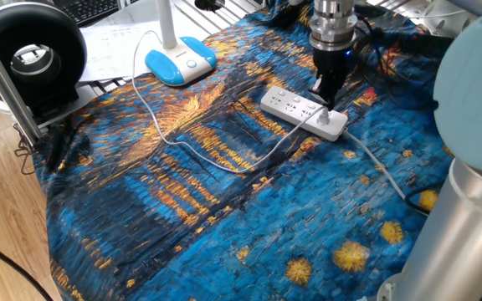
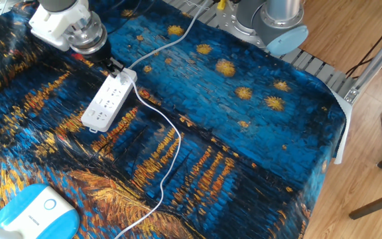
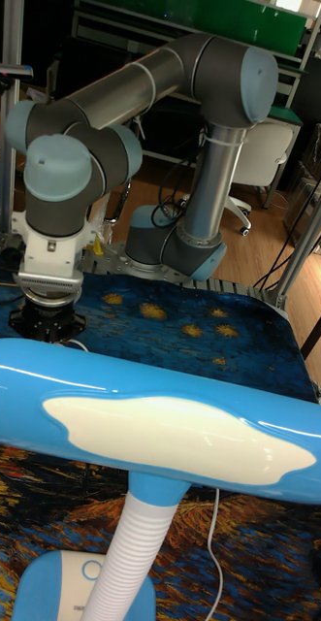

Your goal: Plug in the power cord of the desk lamp, turn on the socket, and light up the desk lamp

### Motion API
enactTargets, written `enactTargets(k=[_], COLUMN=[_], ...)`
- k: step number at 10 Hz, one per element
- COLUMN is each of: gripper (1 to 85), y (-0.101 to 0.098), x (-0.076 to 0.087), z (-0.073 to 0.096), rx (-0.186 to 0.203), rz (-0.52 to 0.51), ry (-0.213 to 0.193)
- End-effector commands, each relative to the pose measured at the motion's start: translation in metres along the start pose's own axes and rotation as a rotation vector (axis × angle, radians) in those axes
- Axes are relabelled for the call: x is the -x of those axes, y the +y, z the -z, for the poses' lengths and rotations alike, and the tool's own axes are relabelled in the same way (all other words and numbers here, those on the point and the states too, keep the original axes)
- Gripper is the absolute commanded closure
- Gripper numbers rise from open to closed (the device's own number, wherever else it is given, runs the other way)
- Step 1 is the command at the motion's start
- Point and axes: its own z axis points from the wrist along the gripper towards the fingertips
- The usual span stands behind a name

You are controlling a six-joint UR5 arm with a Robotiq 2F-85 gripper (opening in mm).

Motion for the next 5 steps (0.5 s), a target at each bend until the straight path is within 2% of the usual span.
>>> enactTargets(k=[1, 4, 5], gripper=[84.3, 84.3, 84.3], y=[0.008, 0.014, 0.013], x=[0.001, 0.017, 0.025], z=[0.014, 0.021, 0.027], rx=[0.005, 0.002, -0.024], rz=[0.01, 0.022, 0.035], ry=[-0.039, -0.105, -0.138])
